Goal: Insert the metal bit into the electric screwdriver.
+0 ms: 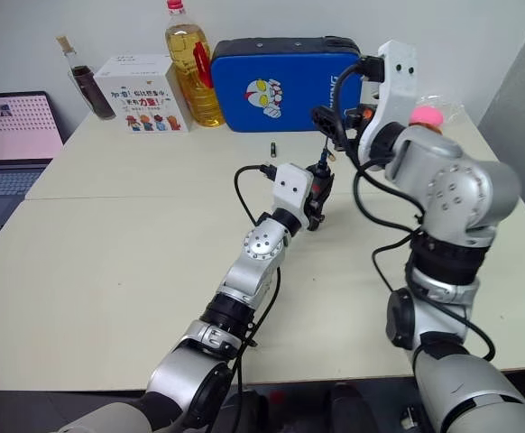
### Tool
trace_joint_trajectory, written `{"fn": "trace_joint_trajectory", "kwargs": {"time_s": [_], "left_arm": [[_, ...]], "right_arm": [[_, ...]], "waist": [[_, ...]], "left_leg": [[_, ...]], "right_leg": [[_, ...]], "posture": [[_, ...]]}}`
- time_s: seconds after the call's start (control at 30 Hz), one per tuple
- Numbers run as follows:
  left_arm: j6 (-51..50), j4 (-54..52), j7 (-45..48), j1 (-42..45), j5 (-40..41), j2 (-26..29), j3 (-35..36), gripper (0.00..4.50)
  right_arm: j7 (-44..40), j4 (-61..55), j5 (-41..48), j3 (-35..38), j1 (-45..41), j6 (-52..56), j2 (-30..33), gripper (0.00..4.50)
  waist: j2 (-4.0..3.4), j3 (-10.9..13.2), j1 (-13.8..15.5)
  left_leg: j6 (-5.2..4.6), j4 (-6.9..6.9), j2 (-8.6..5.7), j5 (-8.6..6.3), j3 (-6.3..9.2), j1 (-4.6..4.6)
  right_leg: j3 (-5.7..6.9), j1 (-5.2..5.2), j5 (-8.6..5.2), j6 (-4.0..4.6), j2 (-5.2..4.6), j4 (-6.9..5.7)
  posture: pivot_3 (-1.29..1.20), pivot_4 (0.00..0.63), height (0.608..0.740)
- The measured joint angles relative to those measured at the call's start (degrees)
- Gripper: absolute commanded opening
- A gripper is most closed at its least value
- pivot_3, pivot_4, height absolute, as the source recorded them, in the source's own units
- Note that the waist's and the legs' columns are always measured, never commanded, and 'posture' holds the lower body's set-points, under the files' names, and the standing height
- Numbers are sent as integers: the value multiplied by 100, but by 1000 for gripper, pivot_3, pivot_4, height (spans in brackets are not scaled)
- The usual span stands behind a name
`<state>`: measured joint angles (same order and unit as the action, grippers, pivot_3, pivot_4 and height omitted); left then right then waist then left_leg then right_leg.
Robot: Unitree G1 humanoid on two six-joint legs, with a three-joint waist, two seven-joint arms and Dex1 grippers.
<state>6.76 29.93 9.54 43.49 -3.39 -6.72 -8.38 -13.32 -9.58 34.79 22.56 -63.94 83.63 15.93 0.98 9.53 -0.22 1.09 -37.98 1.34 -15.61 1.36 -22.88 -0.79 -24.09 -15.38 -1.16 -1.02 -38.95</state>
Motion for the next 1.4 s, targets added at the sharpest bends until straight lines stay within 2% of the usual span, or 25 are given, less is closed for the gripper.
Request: {"fn": "trace_joint_trajectory", "kwargs": {"time_s": [0.13, 0.2, 0.3, 0.37, 0.47, 0.67, 0.7, 0.77, 0.8, 0.87, 0.93, 1.0, 1.07, 1.2, 1.27, 1.33, 1.4], "left_arm": [[-2, 1, 65, 11, 13, 37, 9, 1681], [-10, 22, 134, 39, 28, 86, 24, 1681], [-28, 22, 440, 59, 286, 254, 148, 1681], [-211, -15, 1045, 112, 773, 622, 404, 1681], [-684, -159, 1985, 207, 1344, 1299, 607, 1681], [-1944, -197, 3973, 904, 1907, 3521, 953, 1681], [-2015, -183, 4454, 1056, 1896, 3924, 915, 1681], [-1988, -124, 5090, 1225, 1827, 4354, 772, 1681], [-1851, -51, 5781, 1303, 1671, 4706, 488, 1681], [-1592, 150, 6627, 1307, 1375, 5056, 67, 1681], [-1251, 487, 7027, 1266, 1081, 5028, -262, 1681], [-788, 842, 7120, 1232, 825, 4820, -502, 1681], [-453, 1146, 7131, 1240, 682, 4633, -579, 1681], [11, 1799, 7061, 1362, 409, 4330, -609, 1681], [307, 2302, 6767, 1459, 189, 3984, -642, 1681], [578, 2640, 6567, 1478, 4, 3748, -714, 2350], [687, 2938, 6491, 1484, -28, 3622, -713, 2726]], "right_arm": [[-547, 459, 475, 403, -106, 596, 620, 4487], [-950, 606, 581, 359, 73, 544, 1173, 4487], [-1844, 288, 479, -151, 989, -548, 1928, 4487], [-2294, 2, 307, -467, 1865, -1468, 1981, 4487], [-2557, -388, 274, -787, 2381, -2074, 1917, 4487], [-2530, -1446, 547, -781, 2945, -2695, 1638, 4487], [-2515, -1626, 612, -816, 3137, -2751, 1579, 4487], [-2486, -1878, 680, -873, 3363, -2832, 1514, 4487], [-2472, -2208, 681, -1019, 3634, -2966, 1486, 4487], [-2454, -2625, 684, -1307, 4072, -3147, 1391, 4487], [-2442, -2786, 622, -1545, 4353, -3313, 1371, 4487], [-2556, -2943, 309, -1859, 4694, -3695, 1608, 4487], [-2633, -2954, 74, -2113, 4969, -3981, 1684, 4487], [-2619, -2938, -96, -2255, 5161, -4289, 1680, 4487], [-2540, -2883, -178, -2270, 5173, -4395, 1642, 4487], [-2509, -2764, -236, -2278, 5173, -4508, 1609, 4500], [-2497, -2635, -283, -2275, 5180, -4589, 1608, 4500]], "waist": [[0, 0, 10], [0, 0, 11], [2, 0, -1], [1, 1, -118], [-13, 9, -250], [-10, 14, -281], [-11, 15, -255], [-12, 15, -209], [-11, 15, -155], [-11, 15, -110], [-8, 17, -48], [5, 22, 29], [32, 35, 20], [33, 36, -8], [33, 36, -1], [35, 36, 16], [38, 38, 6]], "left_leg": [[0, -1, -3, 0, -2, 0], [-1, -1, -14, 0, 1, -2], [-1, 2, -14, -1, 1, -2], [-1, 3, -6, -1, -9, 5], [0, 3, 18, 0, -8, 7], [-1, 12, 40, -1, 28, -1], [0, 11, 37, 0, 21, -2], [2, 8, 29, 0, 11, -1], [2, 4, 23, 0, 8, 2], [2, 1, 18, -1, 8, 5], [2, -11, 17, 0, 9, 1], [1, -17, 16, 0, 10, 1], [1, -17, 21, -1, 9, -2], [0, -13, 23, -1, 10, 4], [0, -14, 23, -1, 12, 6], [0, -16, 21, -1, 11, 5], [0, -16, 20, -1, 7, 3]], "right_leg": [[-3, 1, 0, 0, -1, 0], [-3, 1, 0, 0, -1, 2], [-4, 2, 0, -1, 2, 7], [-12, 0, 0, 0, 13, -4], [-15, -9, 1, 1, 44, -11], [2, -12, -6, 12, 76, -2], [5, -12, -6, 12, 71, 0], [4, -10, -6, 12, 58, 1], [3, -4, -6, 11, 53, 3], [5, 0, -7, 11, 49, 3], [7, 1, -6, 11, 47, 0], [8, 3, -6, 10, 47, 2], [6, 0, -6, 10, 52, 0], [5, -1, -6, 11, 56, -5], [7, 1, -5, 11, 56, -7], [7, 3, -5, 12, 54, -6], [3, 1, -5, 11, 53, -4]], "posture": [[0, 150, 740], [0, 150, 740], [0, 150, 740], [0, 150, 740], [0, 150, 740], [0, 150, 740], [0, 150, 740], [0, 150, 740], [0, 150, 740], [0, 150, 740], [0, 150, 740], [0, 150, 740], [0, 150, 740], [0, 150, 740], [0, 150, 740], [0, 150, 740], [0, 150, 740]]}}
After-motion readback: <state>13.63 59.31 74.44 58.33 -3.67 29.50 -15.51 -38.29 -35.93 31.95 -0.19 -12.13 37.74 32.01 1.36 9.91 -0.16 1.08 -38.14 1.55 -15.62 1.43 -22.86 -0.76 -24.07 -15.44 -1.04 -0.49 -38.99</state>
